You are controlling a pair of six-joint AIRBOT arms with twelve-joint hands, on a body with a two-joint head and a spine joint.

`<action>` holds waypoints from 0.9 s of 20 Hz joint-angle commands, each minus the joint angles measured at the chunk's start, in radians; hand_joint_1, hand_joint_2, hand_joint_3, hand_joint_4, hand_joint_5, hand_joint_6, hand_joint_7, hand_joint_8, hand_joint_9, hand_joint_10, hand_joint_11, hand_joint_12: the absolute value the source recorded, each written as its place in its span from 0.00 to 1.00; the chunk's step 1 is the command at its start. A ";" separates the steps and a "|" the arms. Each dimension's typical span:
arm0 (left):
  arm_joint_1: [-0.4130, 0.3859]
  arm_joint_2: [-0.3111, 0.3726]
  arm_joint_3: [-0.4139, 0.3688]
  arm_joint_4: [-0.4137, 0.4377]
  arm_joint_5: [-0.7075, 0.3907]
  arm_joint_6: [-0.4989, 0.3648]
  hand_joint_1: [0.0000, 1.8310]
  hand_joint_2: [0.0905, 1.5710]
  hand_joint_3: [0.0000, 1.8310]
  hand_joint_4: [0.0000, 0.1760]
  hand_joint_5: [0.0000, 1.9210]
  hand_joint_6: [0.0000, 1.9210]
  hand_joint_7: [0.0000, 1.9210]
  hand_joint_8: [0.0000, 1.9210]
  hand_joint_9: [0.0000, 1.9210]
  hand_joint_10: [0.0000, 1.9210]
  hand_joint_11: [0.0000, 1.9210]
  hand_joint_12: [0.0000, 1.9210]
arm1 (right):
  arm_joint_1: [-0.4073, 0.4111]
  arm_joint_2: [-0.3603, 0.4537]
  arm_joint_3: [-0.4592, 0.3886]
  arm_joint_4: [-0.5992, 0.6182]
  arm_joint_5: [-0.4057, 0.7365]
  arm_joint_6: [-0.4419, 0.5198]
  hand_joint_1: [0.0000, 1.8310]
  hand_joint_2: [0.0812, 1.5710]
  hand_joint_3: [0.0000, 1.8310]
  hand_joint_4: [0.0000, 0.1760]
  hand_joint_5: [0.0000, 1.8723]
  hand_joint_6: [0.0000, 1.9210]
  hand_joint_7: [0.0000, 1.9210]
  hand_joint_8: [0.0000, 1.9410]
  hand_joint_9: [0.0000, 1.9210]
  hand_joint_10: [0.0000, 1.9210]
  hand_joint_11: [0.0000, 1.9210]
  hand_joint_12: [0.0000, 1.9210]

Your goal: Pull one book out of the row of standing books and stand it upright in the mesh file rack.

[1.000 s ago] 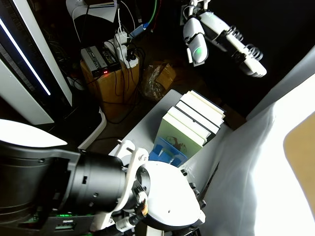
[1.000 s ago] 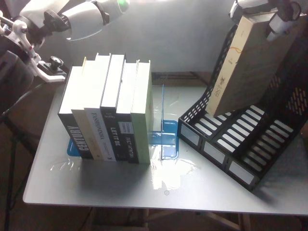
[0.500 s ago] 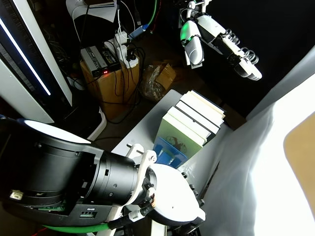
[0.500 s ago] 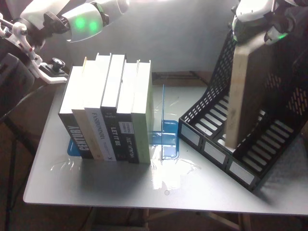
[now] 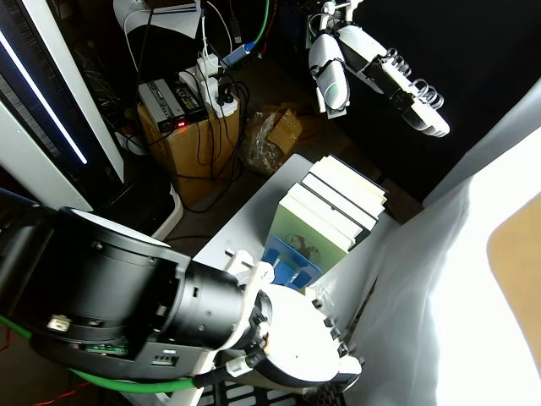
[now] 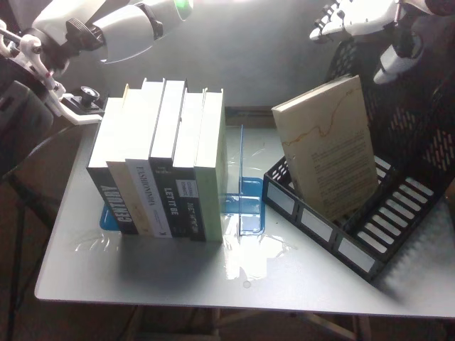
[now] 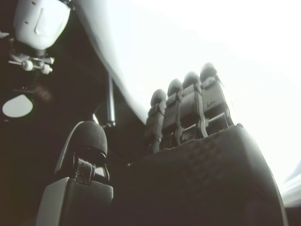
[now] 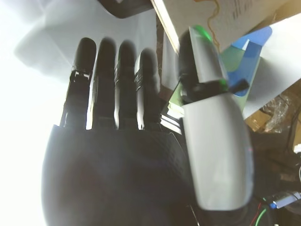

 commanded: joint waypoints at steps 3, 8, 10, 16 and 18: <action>-0.001 0.005 -0.011 -0.016 -0.128 -0.006 0.04 0.92 0.00 0.18 0.02 0.00 0.02 0.00 0.00 0.00 0.00 0.00 | 0.030 0.093 -0.105 0.016 -0.102 0.010 0.29 0.70 0.01 0.05 0.00 0.00 0.00 0.00 0.00 0.00 0.00 0.00; 0.029 0.020 -0.042 -0.029 -0.160 -0.003 0.05 0.91 0.00 0.29 0.02 0.00 0.01 0.00 0.00 0.00 0.00 0.00 | 0.064 0.258 -0.300 0.389 -0.120 -0.210 0.13 0.76 0.02 0.00 0.00 0.00 0.00 0.00 0.00 0.00 0.00 0.00; 0.045 0.028 -0.058 -0.031 -0.178 -0.008 0.06 0.91 0.00 0.25 0.01 0.00 0.00 0.00 0.00 0.00 0.00 0.00 | 0.064 0.282 -0.319 0.832 -0.049 -0.490 0.08 0.78 0.02 0.00 0.00 0.00 0.00 0.00 0.00 0.00 0.00 0.00; 0.032 0.011 -0.064 0.037 -0.152 -0.042 0.04 0.92 0.00 0.20 0.00 0.00 0.00 0.00 0.00 0.00 0.00 0.00 | -0.071 0.316 -0.323 1.587 0.267 -0.804 0.00 0.79 0.02 0.55 0.00 0.00 0.00 0.00 0.00 0.00 0.00 0.00; 0.032 0.009 -0.071 0.056 -0.149 -0.047 0.02 0.92 0.00 0.35 0.00 0.00 0.00 0.00 0.00 0.00 0.00 0.00 | -0.099 0.341 -0.357 1.622 0.298 -0.811 0.00 0.79 0.02 0.31 0.00 0.00 0.00 0.00 0.00 0.00 0.00 0.00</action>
